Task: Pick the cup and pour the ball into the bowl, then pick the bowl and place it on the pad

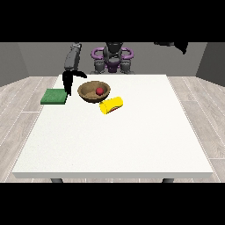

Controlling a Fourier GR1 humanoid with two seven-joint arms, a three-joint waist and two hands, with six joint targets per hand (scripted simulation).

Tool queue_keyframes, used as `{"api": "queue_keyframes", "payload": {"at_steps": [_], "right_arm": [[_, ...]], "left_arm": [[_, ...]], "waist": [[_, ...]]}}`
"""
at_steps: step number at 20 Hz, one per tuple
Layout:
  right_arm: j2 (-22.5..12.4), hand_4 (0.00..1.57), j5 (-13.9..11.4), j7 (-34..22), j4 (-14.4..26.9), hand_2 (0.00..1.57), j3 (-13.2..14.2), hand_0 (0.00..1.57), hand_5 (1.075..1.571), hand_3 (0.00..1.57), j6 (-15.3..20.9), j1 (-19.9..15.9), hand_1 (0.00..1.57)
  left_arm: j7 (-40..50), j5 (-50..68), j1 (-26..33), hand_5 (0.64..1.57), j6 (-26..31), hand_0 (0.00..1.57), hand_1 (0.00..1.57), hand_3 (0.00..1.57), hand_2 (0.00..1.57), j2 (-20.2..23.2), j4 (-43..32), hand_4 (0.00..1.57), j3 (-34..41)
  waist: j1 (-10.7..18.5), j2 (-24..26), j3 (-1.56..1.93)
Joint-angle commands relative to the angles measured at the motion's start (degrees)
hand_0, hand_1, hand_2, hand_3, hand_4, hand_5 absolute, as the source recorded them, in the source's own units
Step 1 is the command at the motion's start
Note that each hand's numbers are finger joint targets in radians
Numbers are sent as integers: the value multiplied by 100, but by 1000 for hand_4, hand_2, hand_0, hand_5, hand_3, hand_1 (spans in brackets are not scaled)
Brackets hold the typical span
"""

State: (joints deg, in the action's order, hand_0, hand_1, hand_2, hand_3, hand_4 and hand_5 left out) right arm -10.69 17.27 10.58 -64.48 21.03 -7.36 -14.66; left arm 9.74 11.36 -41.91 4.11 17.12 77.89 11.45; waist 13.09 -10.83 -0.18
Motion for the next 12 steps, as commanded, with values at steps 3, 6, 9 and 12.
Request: {"api": "queue_keyframes", "payload": {"at_steps": [3, 6, 9, 12], "right_arm": [[137, 0, -23, 449, 481, 0, 23, 0, 1568, 0, 53, -168, 0], [292, 0, -149, 534, 1005, 0, -218, 0, 1568, 0, 49, -530, 0], [203, 0, -220, 1043, 1508, 0, -142, 0, 1569, 0, 3, -731, 0], [303, 0, -309, 1244, 1851, 0, -225, 0, 1569, 0, 28, -771, 0]], "left_arm": [[-94, 1082, 92, 1512, 1261, 0, 0, 0, 0, 1063, -372, 324, 991], [-20, 1013, 112, 1508, 1107, 0, 0, 0, 0, 1208, -521, 284, 1093], [-130, 1207, 244, 1509, 1347, 0, 0, 0, 0, 1387, -493, 281, 1252], [-264, 1293, 379, 1502, 1456, 0, 0, 0, 0, 1573, -590, 243, 1441]], "waist": [[9, -255, 19], [-256, -260, 21], [-266, -386, 22], [-332, -453, 22]]}}
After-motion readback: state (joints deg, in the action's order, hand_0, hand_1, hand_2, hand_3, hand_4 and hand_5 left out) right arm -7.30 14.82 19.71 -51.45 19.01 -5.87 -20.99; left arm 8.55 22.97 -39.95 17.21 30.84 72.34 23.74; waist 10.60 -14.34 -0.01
